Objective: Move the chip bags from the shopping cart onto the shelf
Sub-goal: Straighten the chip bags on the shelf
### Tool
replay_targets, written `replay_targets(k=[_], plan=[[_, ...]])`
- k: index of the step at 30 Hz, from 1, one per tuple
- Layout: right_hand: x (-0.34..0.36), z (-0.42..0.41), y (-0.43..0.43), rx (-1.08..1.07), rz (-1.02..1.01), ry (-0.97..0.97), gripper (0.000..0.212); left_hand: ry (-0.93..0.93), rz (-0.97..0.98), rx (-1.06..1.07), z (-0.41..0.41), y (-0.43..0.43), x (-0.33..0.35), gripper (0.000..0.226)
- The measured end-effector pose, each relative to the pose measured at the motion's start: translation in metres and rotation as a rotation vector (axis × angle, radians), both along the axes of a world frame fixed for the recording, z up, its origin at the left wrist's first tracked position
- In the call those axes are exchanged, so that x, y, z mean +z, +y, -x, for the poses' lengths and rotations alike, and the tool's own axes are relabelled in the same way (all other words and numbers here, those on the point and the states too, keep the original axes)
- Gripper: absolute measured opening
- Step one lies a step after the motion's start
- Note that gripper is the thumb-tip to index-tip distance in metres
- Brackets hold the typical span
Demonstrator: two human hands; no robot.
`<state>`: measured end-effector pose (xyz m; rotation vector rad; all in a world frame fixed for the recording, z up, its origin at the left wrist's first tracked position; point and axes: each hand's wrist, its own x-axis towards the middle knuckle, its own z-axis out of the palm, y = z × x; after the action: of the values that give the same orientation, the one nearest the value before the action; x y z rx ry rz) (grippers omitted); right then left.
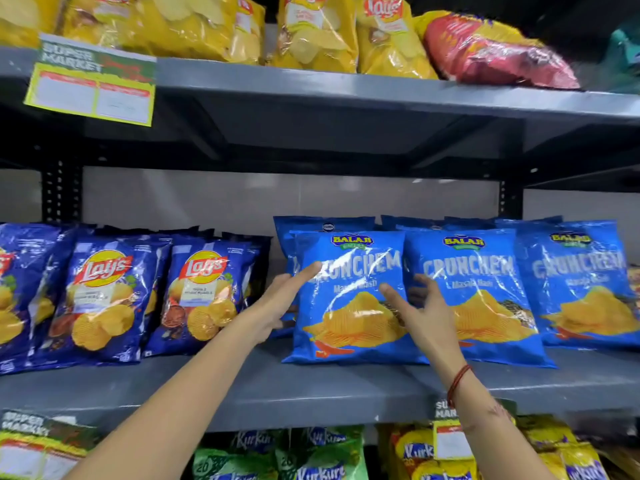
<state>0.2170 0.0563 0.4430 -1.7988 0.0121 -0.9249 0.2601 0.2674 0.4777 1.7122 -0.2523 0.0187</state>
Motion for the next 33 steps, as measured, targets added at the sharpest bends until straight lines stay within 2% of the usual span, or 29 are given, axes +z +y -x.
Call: replay_targets(k=[2,4,7,10,12,13,16,17,21,25,30,33], plan=[[-0.002,-0.01,-0.007,0.136,-0.036,0.101,0.083,0.076,0.076,-0.109,-0.012,-0.009,0.005,0.098],[-0.001,-0.019,-0.012,0.272,-0.073,0.195,0.101,0.067,0.137,-0.182,-0.019,-0.016,0.012,0.087],[0.002,-0.029,-0.016,0.443,-0.113,0.335,0.119,0.083,0.18,-0.195,-0.024,-0.024,0.018,0.087],[0.006,-0.035,-0.018,0.481,-0.08,0.395,0.129,0.118,0.219,-0.164,-0.029,-0.027,0.018,0.09],[0.008,-0.037,-0.018,0.495,-0.062,0.388,0.125,0.09,0.23,-0.103,-0.033,-0.026,0.016,0.093],[0.008,-0.038,-0.018,0.509,-0.059,0.38,0.119,0.065,0.247,-0.086,-0.035,-0.026,0.014,0.086],[0.007,-0.047,-0.016,0.557,-0.091,0.299,0.069,-0.04,0.321,-0.06,-0.038,-0.02,0.01,0.05],[0.008,-0.05,-0.014,0.57,-0.092,0.267,0.06,-0.078,0.334,-0.045,-0.038,-0.017,0.008,0.043],[0.007,-0.058,-0.004,0.573,-0.099,0.218,0.046,-0.178,0.368,0.017,-0.042,-0.007,0.003,0.036],[0.007,-0.063,-0.004,0.6,-0.099,0.215,0.044,-0.23,0.407,0.052,-0.044,-0.008,-0.001,0.033],[0.003,-0.06,0.0,0.596,-0.086,0.171,0.047,-0.272,0.406,0.112,-0.042,-0.007,-0.001,0.058],[0.002,-0.048,-0.001,0.404,-0.003,0.094,0.074,-0.426,0.433,0.296,-0.038,-0.013,0.0,0.077]])
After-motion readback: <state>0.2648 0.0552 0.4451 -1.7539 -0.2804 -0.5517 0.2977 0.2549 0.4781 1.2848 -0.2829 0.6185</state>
